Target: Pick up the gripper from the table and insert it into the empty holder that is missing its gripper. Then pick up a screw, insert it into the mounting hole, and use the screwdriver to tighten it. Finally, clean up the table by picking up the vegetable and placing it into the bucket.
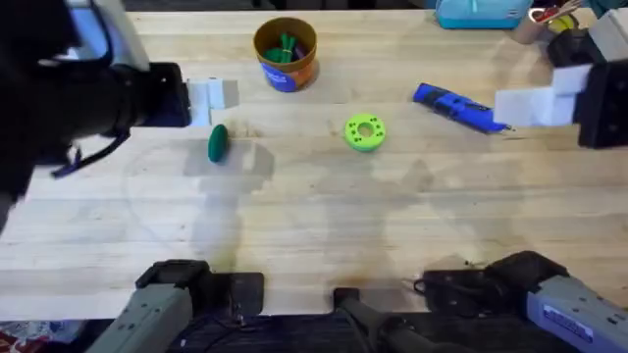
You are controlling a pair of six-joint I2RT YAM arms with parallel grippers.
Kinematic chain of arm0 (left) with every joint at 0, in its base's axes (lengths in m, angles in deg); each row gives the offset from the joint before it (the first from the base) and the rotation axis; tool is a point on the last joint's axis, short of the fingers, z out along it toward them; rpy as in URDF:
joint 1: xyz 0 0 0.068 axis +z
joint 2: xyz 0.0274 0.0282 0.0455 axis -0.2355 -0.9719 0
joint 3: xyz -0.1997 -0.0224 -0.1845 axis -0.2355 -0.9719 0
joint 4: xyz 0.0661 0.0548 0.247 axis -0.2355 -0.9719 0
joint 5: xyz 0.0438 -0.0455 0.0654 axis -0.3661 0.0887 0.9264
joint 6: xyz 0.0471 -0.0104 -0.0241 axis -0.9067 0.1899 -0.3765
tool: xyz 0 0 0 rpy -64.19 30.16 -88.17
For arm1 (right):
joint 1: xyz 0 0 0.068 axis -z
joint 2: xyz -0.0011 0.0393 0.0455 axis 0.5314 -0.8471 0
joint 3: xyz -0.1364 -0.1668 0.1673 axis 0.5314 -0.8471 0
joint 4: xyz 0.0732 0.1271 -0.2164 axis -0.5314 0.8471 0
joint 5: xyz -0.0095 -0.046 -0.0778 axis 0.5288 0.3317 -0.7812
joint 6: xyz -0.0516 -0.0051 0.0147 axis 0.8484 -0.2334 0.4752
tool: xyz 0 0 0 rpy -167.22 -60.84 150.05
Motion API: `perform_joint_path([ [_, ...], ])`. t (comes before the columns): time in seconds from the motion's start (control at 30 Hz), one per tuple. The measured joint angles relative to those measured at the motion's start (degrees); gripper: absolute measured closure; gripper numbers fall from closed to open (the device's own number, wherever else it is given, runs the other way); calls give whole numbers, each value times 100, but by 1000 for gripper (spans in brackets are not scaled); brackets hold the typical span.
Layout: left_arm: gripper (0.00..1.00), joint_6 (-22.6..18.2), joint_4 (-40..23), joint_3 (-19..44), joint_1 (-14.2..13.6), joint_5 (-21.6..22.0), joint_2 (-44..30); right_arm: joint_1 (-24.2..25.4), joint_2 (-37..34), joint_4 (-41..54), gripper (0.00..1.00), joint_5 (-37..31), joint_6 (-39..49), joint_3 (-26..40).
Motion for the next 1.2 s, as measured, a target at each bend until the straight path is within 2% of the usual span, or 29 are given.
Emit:
perform_joint_path([
  [0.17, 14, -254, -70, 88, 0, 266, -784, 0, -2, 275, 5, -1, -208, -75],
  [0.37, 14, -348, -89, 92, 0, 357, -1559, 0, -4, 280, 4, -1, -420, -542],
  [1.2, 14, -348, -89, 92, 0, 357, -1559, 0, -4, 280, 4, -1, -420, -542],
])
